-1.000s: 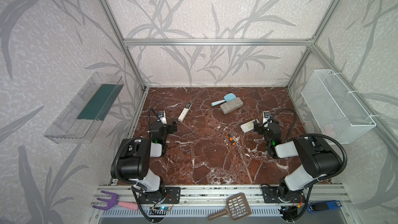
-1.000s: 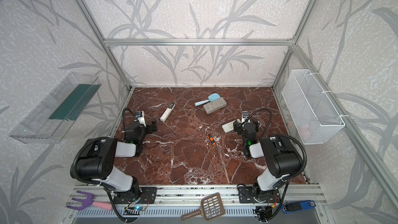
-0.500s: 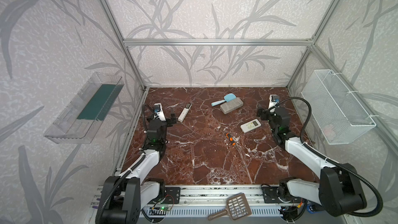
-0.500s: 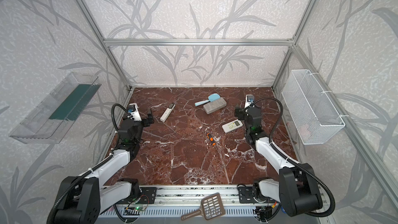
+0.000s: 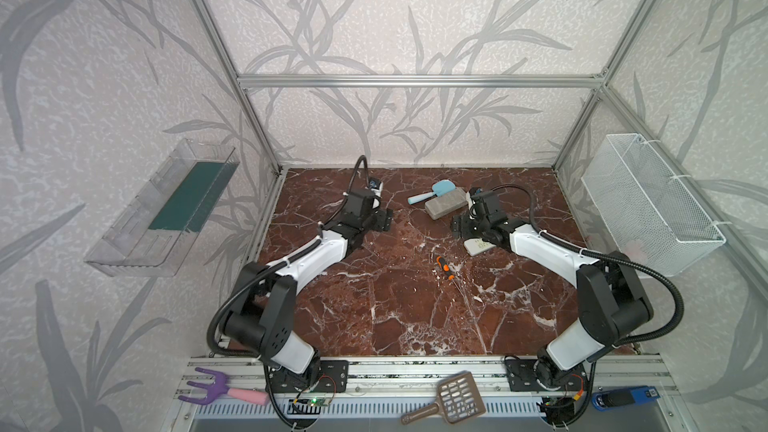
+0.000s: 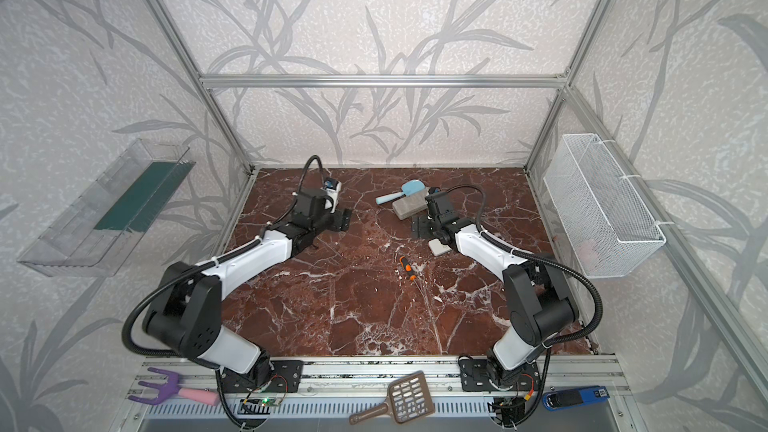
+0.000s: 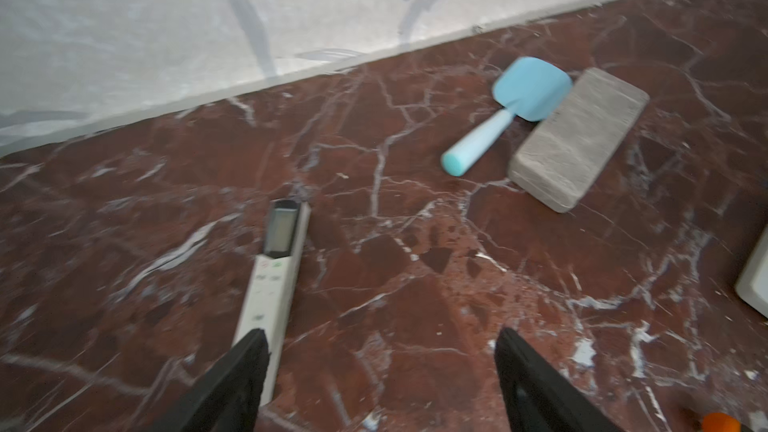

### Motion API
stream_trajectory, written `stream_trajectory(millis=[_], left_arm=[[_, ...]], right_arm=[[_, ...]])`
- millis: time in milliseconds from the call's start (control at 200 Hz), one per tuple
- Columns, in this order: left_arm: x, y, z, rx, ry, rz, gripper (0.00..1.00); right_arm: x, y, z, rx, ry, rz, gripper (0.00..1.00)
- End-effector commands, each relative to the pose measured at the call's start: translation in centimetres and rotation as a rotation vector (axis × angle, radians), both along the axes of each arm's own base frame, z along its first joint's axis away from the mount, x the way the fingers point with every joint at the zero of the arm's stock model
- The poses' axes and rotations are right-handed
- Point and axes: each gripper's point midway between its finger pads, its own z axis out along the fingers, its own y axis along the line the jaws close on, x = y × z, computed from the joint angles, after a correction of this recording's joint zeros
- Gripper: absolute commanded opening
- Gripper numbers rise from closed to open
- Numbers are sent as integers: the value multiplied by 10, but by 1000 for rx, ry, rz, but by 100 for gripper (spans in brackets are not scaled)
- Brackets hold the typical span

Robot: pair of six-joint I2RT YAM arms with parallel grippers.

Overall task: Unload the batteries from the remote control
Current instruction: 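Reach both grippers toward the white air-conditioner remote on the table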

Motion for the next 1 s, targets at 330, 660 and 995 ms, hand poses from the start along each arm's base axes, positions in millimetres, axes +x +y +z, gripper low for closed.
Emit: stream_trajectory(millis=[330, 660, 995], left_arm=[[-61, -235, -58, 73, 131, -615, 94], [-58, -290, -103, 207, 196, -640, 99], [-39, -288, -132, 258, 227, -526, 96]], right_arm=[[-61, -146, -19, 114, 115, -514, 96], [-69, -167, -20, 127, 116, -573, 98], [-71, -164, -21, 159, 113, -573, 98]])
